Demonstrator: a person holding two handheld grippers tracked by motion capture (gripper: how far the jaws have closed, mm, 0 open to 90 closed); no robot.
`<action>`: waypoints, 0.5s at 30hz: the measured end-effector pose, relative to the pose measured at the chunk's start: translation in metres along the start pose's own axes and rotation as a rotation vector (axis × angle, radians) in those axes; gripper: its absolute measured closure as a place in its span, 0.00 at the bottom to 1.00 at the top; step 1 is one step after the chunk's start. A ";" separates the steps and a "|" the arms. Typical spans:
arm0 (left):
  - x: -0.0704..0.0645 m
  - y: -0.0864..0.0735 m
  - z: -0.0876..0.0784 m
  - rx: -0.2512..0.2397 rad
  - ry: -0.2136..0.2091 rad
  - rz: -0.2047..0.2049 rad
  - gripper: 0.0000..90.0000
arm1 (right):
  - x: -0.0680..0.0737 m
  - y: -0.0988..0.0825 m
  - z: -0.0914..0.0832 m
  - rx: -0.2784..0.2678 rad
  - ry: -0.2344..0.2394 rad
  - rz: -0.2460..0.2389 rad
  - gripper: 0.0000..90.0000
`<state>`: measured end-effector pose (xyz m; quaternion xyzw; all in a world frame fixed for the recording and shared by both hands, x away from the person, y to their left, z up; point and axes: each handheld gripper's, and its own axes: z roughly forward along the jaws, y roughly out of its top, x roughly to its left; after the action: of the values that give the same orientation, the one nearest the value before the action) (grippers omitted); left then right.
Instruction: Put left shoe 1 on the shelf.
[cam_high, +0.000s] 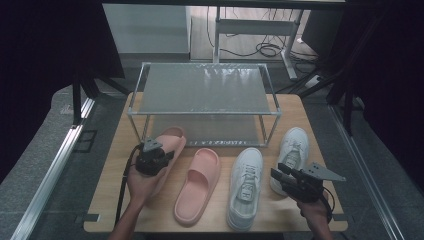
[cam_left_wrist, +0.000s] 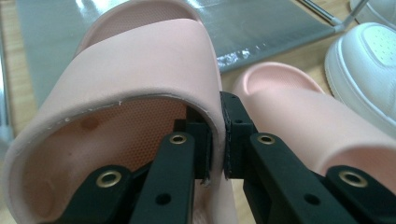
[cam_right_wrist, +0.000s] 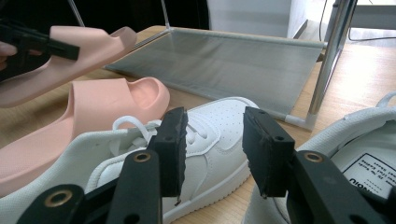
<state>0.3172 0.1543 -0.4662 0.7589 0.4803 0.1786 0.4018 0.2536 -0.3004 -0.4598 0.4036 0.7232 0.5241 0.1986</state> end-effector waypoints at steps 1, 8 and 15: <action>0.000 0.003 0.003 -0.002 0.003 0.000 0.94 | 0.000 0.000 0.000 0.000 0.000 0.000 0.66; 0.000 0.018 0.021 -0.003 0.014 -0.001 0.94 | 0.000 0.000 0.000 0.000 0.003 0.000 0.66; 0.001 0.031 0.046 0.007 0.032 0.005 0.94 | 0.000 0.000 0.000 0.001 0.002 -0.002 0.66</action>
<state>0.3663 0.1280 -0.4703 0.7587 0.4852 0.1899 0.3911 0.2539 -0.3004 -0.4603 0.4026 0.7240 0.5240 0.1981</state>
